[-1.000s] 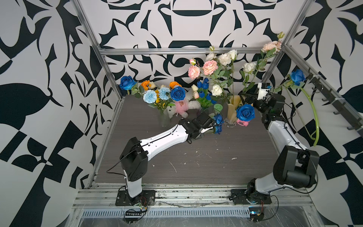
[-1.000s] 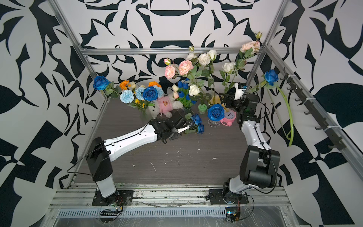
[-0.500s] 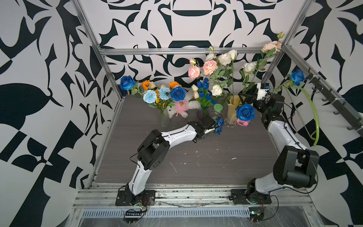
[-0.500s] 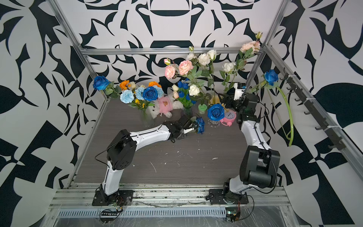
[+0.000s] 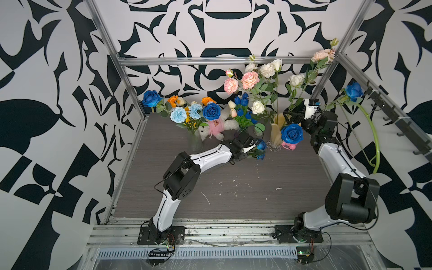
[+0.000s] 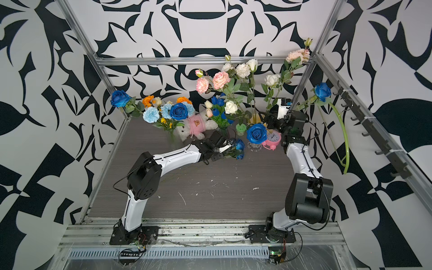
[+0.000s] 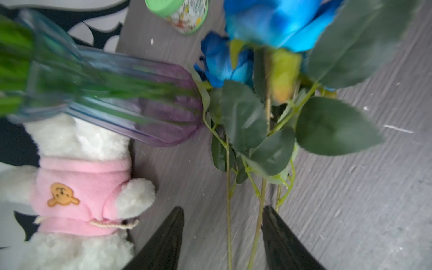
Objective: Pick out blue flowers from the vase
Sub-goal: Place the flower at the center of the board, then pick up the flower from the vase.
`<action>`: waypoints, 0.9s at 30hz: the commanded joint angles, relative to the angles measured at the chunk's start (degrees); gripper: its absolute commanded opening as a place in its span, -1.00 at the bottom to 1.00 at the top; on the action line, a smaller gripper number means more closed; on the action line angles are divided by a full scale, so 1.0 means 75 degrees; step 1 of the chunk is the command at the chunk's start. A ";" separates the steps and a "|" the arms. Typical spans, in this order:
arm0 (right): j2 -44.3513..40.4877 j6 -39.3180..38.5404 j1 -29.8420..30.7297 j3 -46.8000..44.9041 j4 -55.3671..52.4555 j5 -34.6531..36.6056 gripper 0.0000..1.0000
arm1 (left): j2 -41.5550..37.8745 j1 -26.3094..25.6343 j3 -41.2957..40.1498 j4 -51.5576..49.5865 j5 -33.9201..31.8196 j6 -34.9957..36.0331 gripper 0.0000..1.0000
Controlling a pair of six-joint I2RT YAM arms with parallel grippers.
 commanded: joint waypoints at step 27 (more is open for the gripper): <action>0.0024 -0.0233 0.0054 0.0824 -0.0587 0.0351 0.59 | -0.0985 -0.0761 0.0321 0.5396 0.2772 -0.1407 0.50</action>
